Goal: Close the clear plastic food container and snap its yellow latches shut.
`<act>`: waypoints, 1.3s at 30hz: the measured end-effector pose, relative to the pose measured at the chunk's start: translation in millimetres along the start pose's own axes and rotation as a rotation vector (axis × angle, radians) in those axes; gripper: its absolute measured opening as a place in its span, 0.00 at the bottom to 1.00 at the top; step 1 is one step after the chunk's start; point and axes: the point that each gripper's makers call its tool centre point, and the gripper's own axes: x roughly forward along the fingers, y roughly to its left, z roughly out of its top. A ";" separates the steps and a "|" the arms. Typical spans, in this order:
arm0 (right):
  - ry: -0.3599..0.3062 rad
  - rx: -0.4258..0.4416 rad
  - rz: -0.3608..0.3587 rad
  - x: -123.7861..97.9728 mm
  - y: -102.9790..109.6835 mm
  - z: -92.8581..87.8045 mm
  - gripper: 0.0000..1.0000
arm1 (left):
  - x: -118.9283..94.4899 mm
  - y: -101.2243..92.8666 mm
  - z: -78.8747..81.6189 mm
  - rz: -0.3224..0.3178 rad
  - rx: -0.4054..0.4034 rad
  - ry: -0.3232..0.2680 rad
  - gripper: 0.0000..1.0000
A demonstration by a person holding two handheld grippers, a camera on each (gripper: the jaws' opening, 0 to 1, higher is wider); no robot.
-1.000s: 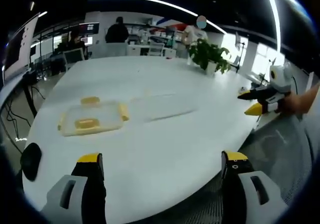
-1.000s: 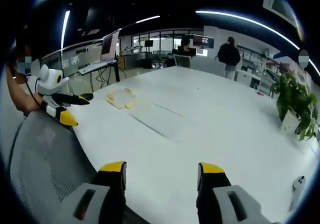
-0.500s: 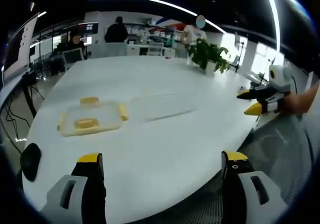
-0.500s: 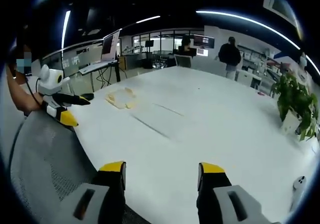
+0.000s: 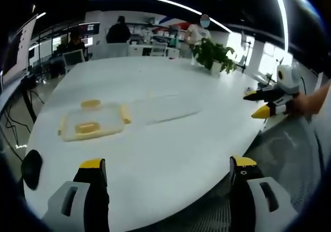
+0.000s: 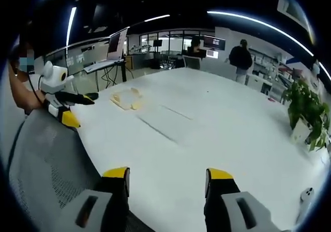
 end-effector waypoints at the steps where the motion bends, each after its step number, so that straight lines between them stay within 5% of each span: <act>1: 0.004 -0.004 0.001 0.3 0.0 -0.6 0.58 | 0.5 0.1 -2.5 0.000 0.007 0.017 0.97; 39: 0.022 -0.098 0.032 14.0 6.3 21.0 0.57 | 0.7 5.9 0.4 -0.093 0.052 0.047 0.96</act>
